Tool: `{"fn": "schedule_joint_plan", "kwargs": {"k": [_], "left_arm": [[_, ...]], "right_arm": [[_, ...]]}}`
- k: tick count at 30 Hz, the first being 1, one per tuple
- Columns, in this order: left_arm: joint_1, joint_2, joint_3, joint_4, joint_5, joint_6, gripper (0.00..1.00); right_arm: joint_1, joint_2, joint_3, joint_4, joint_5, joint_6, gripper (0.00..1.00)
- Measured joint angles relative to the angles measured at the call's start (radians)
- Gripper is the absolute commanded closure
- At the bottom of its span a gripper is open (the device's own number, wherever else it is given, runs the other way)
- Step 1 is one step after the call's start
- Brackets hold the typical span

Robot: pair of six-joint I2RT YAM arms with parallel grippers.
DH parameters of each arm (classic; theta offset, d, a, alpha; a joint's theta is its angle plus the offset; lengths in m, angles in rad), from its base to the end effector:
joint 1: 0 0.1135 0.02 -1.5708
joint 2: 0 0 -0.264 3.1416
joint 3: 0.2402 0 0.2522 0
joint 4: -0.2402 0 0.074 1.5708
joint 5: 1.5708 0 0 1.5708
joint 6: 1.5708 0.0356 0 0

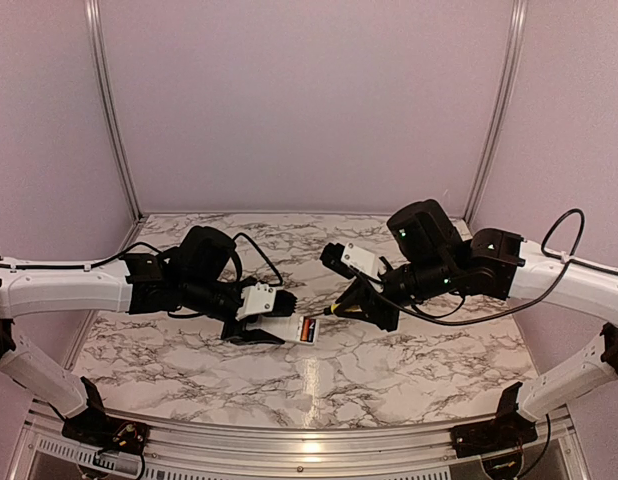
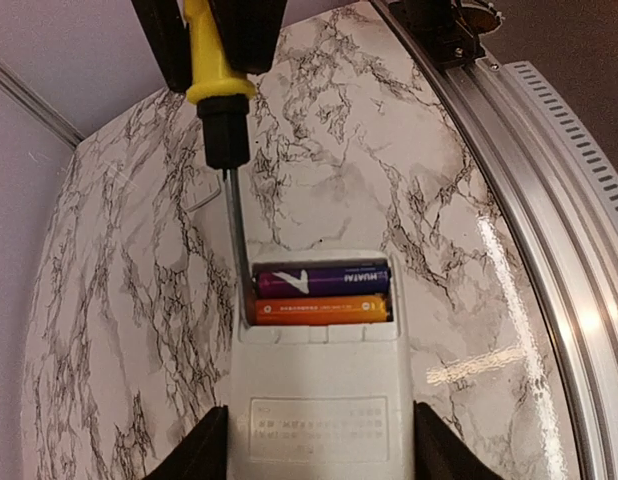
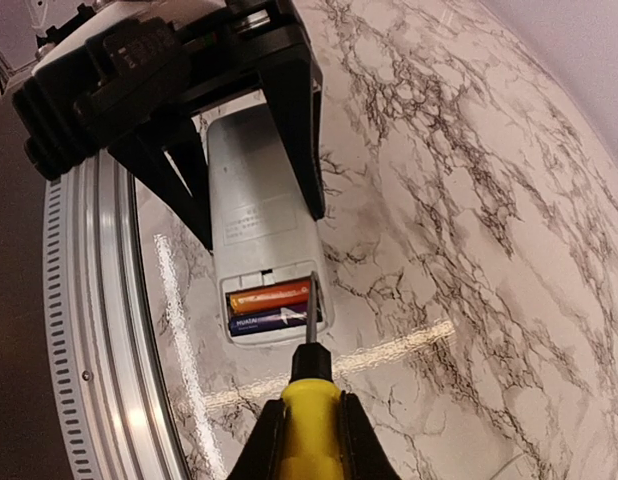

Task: Unload the batteries from the remote control

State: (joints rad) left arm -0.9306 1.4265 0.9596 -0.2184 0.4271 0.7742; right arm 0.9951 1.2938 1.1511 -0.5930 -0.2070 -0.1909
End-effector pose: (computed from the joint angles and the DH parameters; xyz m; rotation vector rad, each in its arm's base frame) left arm 0.1734 -0.2576 0.2507 1.8309 1.2959 -0.5651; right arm 0.1460 0.2384 0.3189 -1.4169 1.9068 0.6388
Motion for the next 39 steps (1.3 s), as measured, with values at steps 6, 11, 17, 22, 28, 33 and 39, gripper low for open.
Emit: {"fn": "schedule_joint_plan", "kwargs": {"k": [6, 11, 17, 22, 28, 33, 39], "left_arm": [[0.0, 0.001, 0.0, 0.0, -0.001, 0.0, 1.0], [0.0, 0.008, 0.0, 0.001, -0.002, 0.0, 1.0], [0.0, 0.008, 0.0, 0.001, -0.001, 0.0, 1.0], [0.0, 0.01, 0.0, 0.003, -0.001, 0.0, 1.0], [0.0, 0.011, 0.0, 0.0, -0.012, 0.0, 1.0], [0.002, 0.013, 0.0, -0.01, -0.021, -0.001, 1.0], [0.002, 0.019, 0.0, -0.014, -0.029, -0.003, 1.0]], "right_arm": [[0.0, 0.0, 0.012, -0.017, 0.014, -0.002, 1.0], [0.0, 0.0, 0.013, -0.038, 0.019, -0.004, 1.0], [0.0, 0.0, 0.013, -0.047, 0.019, -0.004, 1.0], [0.0, 0.0, 0.013, -0.045, 0.014, -0.003, 1.0], [0.0, 0.013, 0.013, -0.027, 0.003, 0.013, 1.0], [0.0, 0.04, 0.013, 0.009, -0.024, 0.035, 1.0], [0.0, 0.051, 0.012, 0.012, -0.034, 0.033, 1.0]]}}
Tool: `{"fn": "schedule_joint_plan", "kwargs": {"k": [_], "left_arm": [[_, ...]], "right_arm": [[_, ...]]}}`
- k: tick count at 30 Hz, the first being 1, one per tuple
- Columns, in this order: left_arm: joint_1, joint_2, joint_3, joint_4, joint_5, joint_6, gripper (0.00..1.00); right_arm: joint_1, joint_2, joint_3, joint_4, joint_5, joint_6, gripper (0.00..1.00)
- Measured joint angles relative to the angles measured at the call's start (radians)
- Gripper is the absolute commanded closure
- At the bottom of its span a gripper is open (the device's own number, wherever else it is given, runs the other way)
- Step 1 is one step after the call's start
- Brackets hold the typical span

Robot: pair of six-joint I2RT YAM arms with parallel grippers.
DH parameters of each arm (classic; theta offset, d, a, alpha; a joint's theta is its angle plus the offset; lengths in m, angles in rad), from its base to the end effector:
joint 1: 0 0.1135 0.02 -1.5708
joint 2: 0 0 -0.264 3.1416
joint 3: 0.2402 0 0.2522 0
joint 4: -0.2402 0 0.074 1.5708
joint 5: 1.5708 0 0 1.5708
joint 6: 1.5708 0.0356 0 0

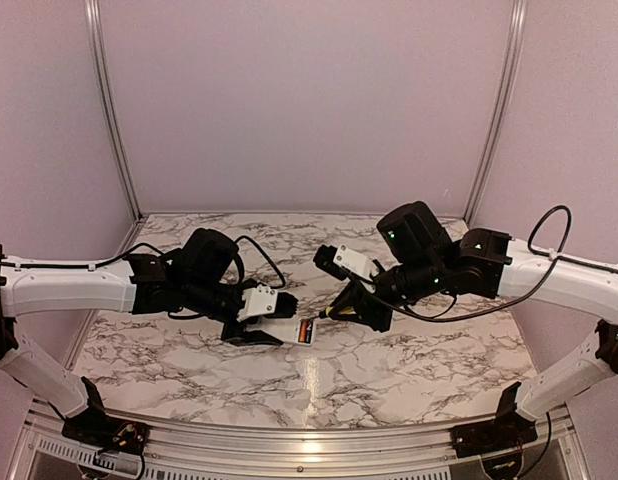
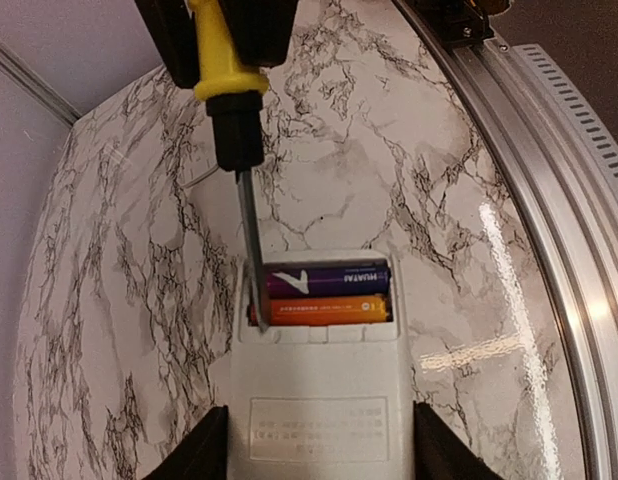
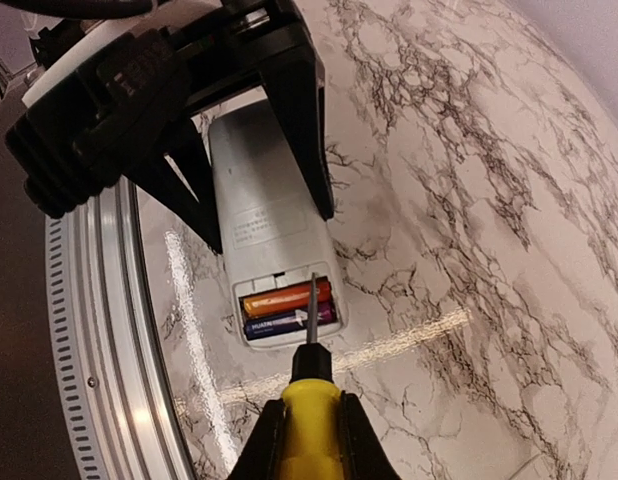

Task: Unload the batteries from the remote control

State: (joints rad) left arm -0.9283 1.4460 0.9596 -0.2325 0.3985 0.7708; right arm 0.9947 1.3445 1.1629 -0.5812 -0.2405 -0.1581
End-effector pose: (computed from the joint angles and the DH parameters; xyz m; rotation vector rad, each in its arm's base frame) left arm 0.1760 -0.2582 0.2436 1.8414 1.3422 -0.5378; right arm 0.1514 0.2487 0.3105 -1.4172 1.9520 0.6843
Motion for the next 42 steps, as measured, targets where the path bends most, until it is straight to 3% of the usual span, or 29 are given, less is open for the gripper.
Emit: {"fn": "schedule_joint_plan", "kwargs": {"k": [42], "left_arm": [[0.0, 0.039, 0.021, 0.012, 0.009, 0.032, 1.0]], "right_arm": [[0.0, -0.031, 0.014, -0.049, 0.06, -0.082, 1.0]]}}
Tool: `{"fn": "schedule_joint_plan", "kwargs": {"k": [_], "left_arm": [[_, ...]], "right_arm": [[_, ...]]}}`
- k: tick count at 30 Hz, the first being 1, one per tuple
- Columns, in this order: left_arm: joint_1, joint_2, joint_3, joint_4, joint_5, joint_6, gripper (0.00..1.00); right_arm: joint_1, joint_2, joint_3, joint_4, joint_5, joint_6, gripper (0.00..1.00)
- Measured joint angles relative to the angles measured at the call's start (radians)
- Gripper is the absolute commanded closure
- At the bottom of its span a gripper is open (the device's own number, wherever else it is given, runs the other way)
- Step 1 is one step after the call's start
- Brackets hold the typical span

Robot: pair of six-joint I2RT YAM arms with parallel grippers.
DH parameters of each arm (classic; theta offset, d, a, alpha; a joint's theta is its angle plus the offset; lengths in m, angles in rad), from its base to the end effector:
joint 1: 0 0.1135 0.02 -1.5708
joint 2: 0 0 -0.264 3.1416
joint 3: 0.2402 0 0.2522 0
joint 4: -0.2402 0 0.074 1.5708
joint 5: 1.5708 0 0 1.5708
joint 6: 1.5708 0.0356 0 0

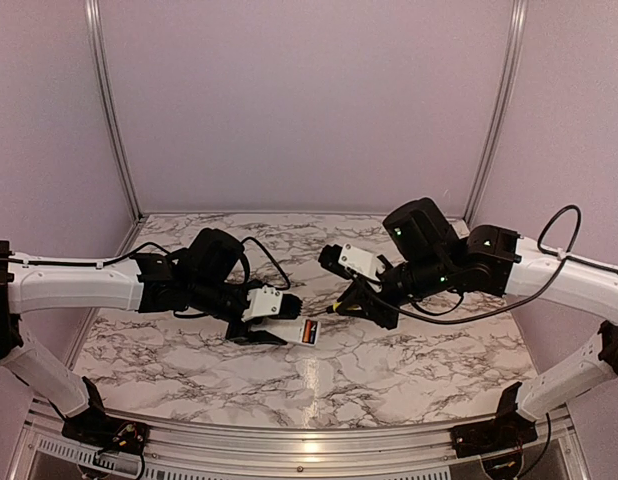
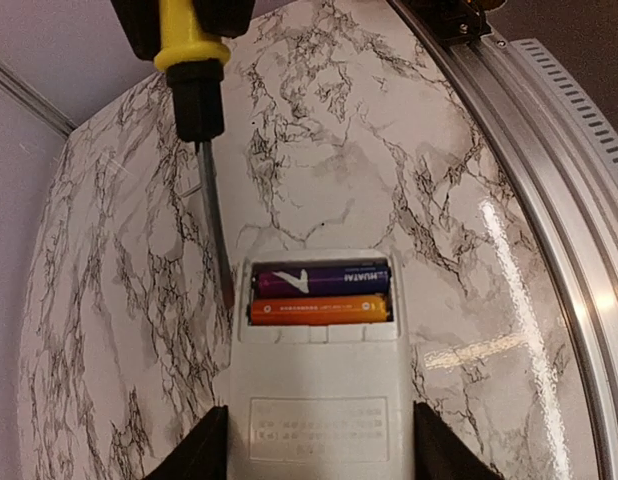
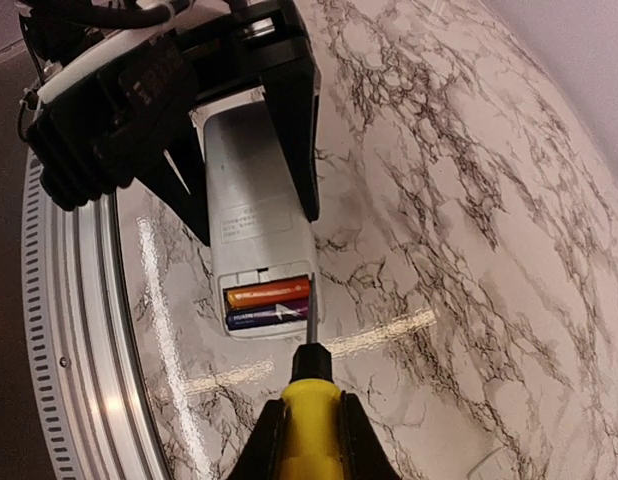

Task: Unload the batteries from the remote control

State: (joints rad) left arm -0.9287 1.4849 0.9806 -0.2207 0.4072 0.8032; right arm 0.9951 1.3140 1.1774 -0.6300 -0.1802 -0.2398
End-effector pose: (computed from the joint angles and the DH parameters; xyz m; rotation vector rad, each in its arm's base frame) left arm 0.1807 -0.2652 0.2399 1.8660 1.3102 -0.5319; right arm 0.1484 0.2403 0.3193 -1.4617 1.8996 0.5767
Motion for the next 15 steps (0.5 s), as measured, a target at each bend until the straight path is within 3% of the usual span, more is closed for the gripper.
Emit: {"fn": "schedule_joint_plan", "kwargs": {"k": [15], "left_arm": [[0.0, 0.005, 0.0, 0.005, 0.003, -0.007, 1.0]], "right_arm": [[0.0, 0.022, -0.002, 0.0, -0.001, -0.001, 1.0]]}}
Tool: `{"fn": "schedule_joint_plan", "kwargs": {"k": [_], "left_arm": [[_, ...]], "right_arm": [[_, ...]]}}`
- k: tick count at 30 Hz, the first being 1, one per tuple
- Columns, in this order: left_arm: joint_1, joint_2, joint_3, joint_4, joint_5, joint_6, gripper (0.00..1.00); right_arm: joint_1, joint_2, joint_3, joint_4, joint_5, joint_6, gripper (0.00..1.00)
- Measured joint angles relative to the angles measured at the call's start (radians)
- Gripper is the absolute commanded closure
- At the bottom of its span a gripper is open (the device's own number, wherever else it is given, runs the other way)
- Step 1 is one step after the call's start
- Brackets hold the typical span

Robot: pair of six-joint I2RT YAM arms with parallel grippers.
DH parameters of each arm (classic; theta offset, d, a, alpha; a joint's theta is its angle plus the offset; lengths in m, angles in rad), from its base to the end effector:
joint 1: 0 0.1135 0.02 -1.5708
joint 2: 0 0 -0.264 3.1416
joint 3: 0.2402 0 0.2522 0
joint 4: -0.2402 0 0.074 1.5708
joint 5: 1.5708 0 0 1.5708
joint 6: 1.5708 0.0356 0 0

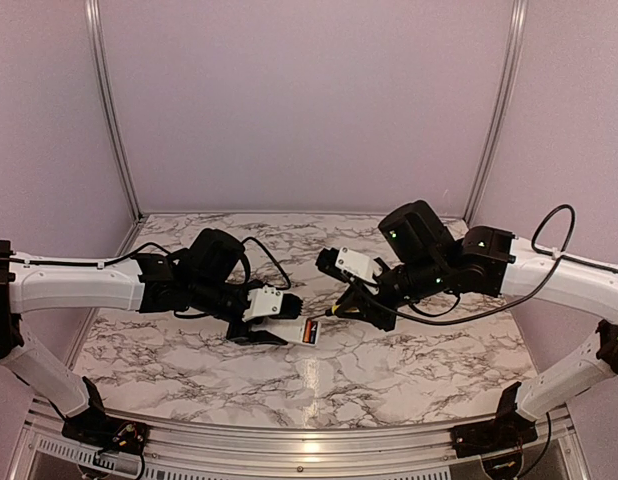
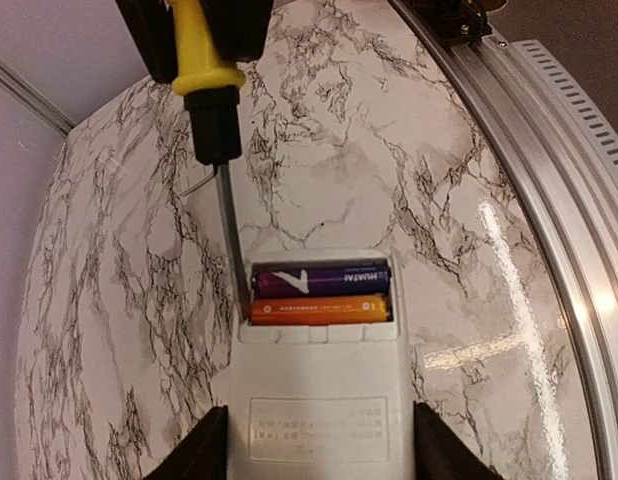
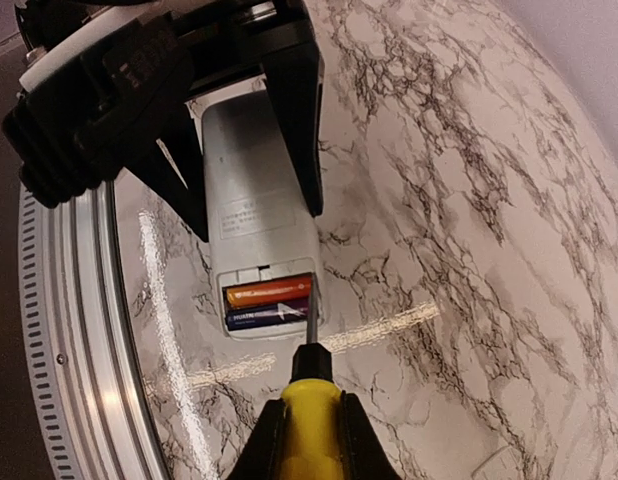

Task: Unload the batteries from the remote control

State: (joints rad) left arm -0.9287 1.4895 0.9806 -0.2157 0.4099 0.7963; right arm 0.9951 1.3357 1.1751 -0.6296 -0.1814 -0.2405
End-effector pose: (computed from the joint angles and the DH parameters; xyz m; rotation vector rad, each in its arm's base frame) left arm 0.1812 -0.2660 0.2390 1.8624 1.3155 -0.5385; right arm 0.1507 0.2439 0.3128 -1.4750 1.9195 0.5712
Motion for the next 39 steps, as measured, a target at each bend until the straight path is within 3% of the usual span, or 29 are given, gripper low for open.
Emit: {"fn": "schedule_joint_plan", "kwargs": {"k": [39], "left_arm": [[0.01, 0.018, -0.008, -0.008, -0.037, -0.018, 1.0]], "right_arm": [[0.0, 0.056, -0.028, 0.038, -0.084, -0.023, 1.0]]}}
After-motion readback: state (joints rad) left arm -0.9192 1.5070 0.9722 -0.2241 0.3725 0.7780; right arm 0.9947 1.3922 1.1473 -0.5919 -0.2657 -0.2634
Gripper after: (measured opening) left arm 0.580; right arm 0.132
